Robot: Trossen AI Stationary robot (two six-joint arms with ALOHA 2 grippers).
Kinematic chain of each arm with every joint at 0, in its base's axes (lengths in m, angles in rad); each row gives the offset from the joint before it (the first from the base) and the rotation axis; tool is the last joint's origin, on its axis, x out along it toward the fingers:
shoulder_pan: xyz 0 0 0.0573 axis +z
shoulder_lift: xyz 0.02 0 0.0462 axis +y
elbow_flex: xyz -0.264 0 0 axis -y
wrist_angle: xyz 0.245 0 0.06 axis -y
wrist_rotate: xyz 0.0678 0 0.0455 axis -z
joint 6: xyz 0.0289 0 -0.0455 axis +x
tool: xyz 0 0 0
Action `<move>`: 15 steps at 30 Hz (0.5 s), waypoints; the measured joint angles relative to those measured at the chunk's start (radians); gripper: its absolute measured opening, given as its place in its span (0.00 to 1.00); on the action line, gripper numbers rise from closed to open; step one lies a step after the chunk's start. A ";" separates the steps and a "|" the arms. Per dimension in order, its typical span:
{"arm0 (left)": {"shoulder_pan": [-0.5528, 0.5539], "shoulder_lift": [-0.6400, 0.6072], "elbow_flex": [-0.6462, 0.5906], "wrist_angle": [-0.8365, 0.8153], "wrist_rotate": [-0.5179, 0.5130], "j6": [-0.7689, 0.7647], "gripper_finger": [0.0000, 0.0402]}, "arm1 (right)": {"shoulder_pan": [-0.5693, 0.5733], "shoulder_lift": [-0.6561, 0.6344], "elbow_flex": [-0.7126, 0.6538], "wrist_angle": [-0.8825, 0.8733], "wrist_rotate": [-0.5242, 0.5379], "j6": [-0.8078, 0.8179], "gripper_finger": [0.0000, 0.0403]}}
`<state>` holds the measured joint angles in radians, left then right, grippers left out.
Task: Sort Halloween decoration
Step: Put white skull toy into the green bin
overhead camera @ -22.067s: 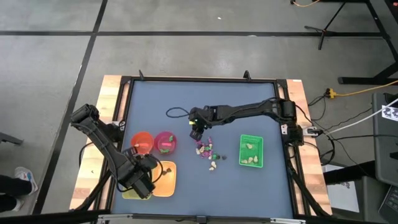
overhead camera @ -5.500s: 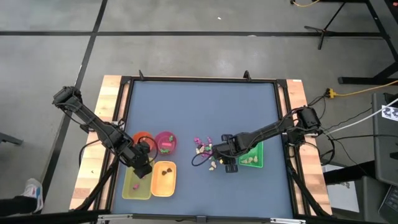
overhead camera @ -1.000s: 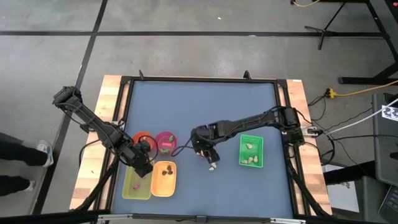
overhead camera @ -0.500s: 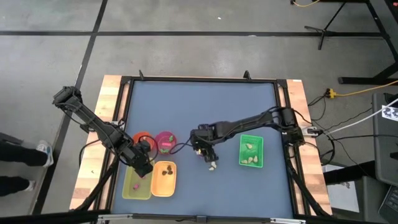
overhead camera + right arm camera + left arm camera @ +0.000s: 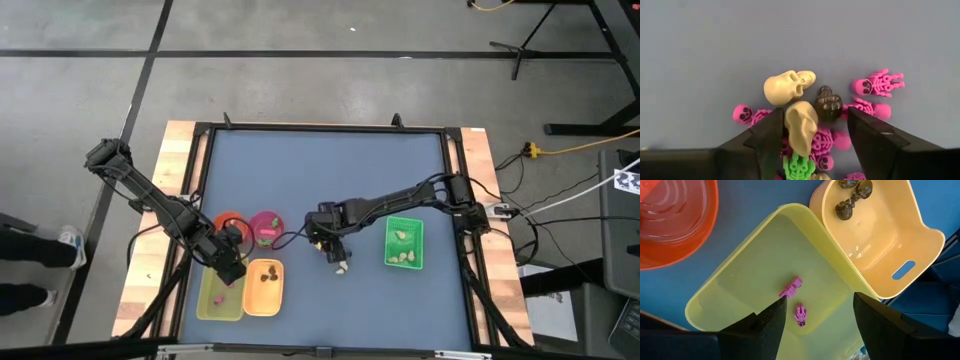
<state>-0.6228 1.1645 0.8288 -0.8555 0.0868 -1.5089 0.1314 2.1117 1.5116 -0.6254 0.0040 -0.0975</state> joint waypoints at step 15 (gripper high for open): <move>0.000 0.000 0.000 0.000 0.000 0.000 0.53 | 0.000 0.004 -0.001 -0.015 -0.004 0.014 0.24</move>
<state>-0.6227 1.1645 0.8288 -0.8551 0.0864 -1.5090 0.1314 2.1159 1.5105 -0.6408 0.0002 -0.0830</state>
